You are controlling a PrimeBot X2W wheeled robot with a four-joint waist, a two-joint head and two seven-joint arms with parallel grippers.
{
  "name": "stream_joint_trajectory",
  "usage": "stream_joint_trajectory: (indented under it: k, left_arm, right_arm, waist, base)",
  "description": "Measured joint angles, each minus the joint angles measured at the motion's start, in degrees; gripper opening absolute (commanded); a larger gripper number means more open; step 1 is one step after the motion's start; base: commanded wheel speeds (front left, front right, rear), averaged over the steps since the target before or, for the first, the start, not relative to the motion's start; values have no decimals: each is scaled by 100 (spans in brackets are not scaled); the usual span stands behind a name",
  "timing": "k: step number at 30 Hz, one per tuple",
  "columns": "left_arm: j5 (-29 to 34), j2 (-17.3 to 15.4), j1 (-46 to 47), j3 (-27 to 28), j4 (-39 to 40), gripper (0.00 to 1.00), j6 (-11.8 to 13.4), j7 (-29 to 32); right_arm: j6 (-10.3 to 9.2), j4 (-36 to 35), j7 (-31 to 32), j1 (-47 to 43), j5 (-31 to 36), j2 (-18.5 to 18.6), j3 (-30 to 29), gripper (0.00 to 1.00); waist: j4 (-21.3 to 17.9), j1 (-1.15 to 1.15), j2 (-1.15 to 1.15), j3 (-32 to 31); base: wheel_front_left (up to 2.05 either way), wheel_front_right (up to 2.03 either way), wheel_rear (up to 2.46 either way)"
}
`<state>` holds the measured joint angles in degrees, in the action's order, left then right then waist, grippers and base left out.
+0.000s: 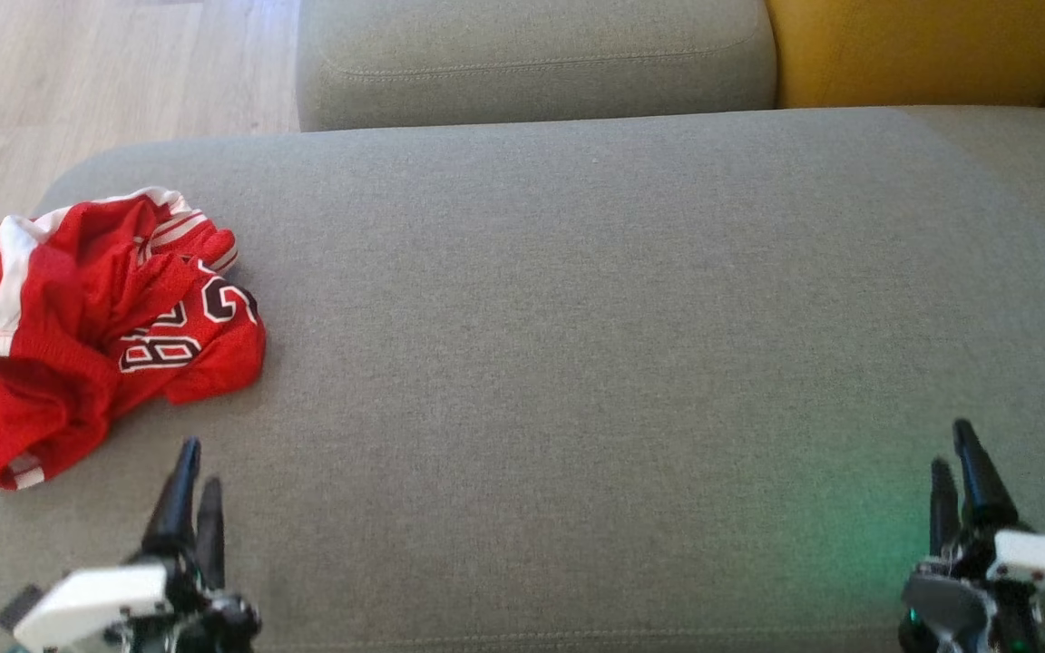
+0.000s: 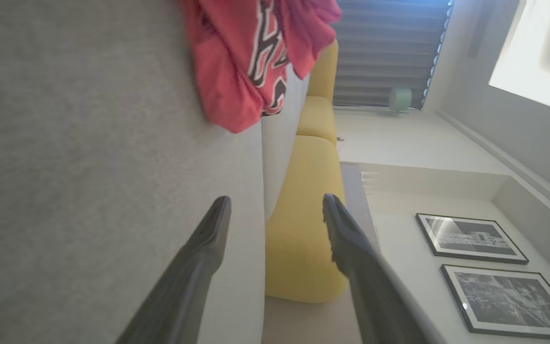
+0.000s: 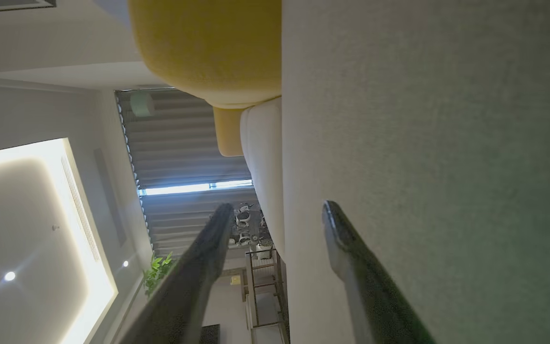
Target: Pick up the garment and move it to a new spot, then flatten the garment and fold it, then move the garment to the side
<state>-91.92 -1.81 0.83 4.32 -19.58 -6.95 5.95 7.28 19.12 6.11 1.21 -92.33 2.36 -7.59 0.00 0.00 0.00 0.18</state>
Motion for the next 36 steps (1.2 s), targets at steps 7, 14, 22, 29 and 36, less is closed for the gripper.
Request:
stream_joint_trajectory:
  k: [7,14,22,29,36]
  left_arm:
    - [12,19,-90,-51,-7,100,14,-70]
    - [241,0,-63,-186,89,100,14,-214]
    - [823,-45,-41,-245,285,100,13,-361]
    - [1443,-54,62,-344,469,100,13,-480]
    - [2096,-108,84,-367,612,100,13,-563]
  right_arm:
    - [-3,1,-107,-104,66,-7,112,100]
    - [-3,-113,-219,-62,354,-5,167,100]
    - [-3,-312,-344,-57,1206,-2,215,100]
    - [-3,-492,-463,-44,1929,5,314,100]
    - [-3,-620,-571,19,2530,27,381,100]
  waist:
    - [4,0,0,-1]
    - [16,0,0,-8]
    - [30,0,0,-12]
    - [38,0,0,-14]
    - [48,0,0,-17]
  base:
    - [0,0,0]
    - [0,0,0]
    - [0,0,0]
    - [0,0,0]
    - [0,0,0]
